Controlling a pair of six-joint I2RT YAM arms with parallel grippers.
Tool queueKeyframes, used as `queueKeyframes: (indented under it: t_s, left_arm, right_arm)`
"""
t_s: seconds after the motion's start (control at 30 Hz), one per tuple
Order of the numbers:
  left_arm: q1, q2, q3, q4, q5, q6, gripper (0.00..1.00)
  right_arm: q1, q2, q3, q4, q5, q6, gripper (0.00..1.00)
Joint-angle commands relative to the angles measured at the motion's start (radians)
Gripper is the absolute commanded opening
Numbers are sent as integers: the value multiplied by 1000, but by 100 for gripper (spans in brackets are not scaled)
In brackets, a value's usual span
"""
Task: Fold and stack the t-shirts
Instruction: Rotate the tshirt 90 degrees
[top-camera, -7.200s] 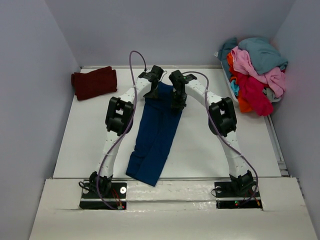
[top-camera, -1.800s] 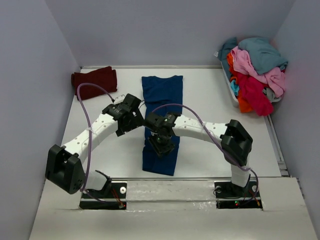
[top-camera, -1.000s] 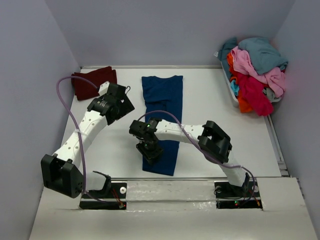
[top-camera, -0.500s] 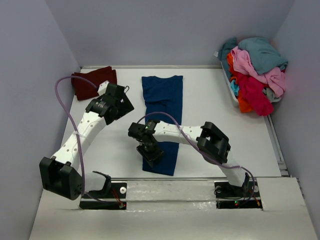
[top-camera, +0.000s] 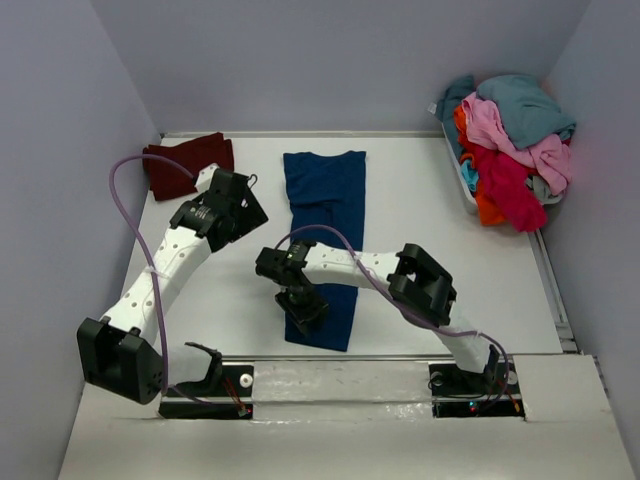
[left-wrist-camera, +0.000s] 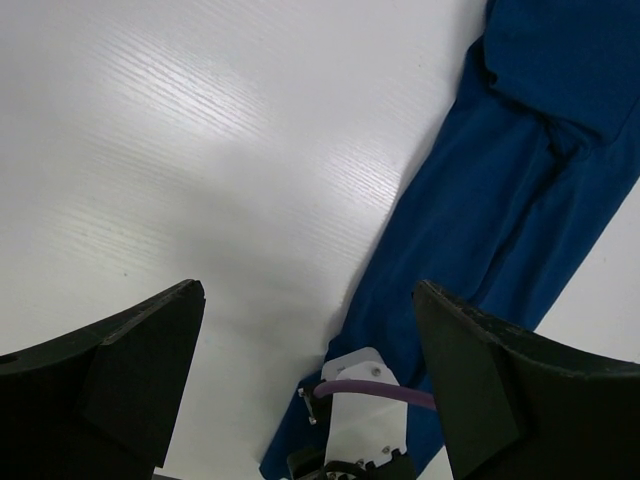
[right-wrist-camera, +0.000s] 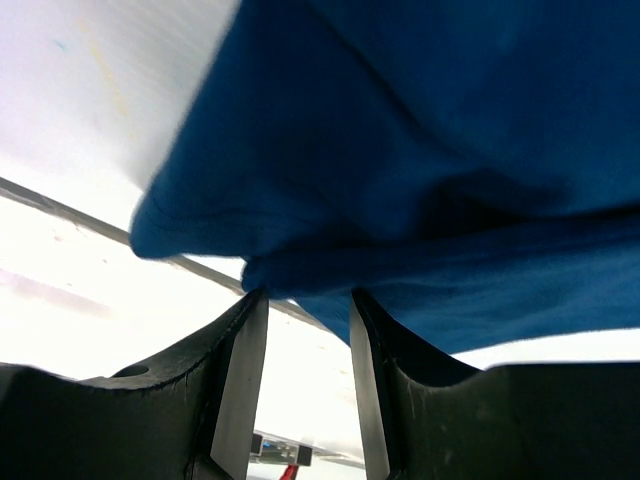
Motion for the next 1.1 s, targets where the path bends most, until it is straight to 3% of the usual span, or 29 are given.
queueKeyframes:
  t_s: [0.0, 0.33, 0.37, 0.47, 1.07]
  left_arm:
    - [2, -39, -22, 18, -9, 14, 98]
    - [2, -27, -25, 34, -1, 20, 98]
    - [2, -24, -23, 34, -1, 21, 98]
    - [11, -21, -22, 35, -1, 21, 98]
    - [11, 2, -23, 38, 6, 41, 98]
  right_arm:
    - [14, 39, 94, -36, 10, -1, 44]
    - [14, 64, 125, -52, 21, -11, 42]
    - [14, 59, 116, -52, 22, -10, 37]
    - [14, 47, 94, -52, 25, -4, 7]
    - [14, -266, -166, 7, 130, 142, 7]
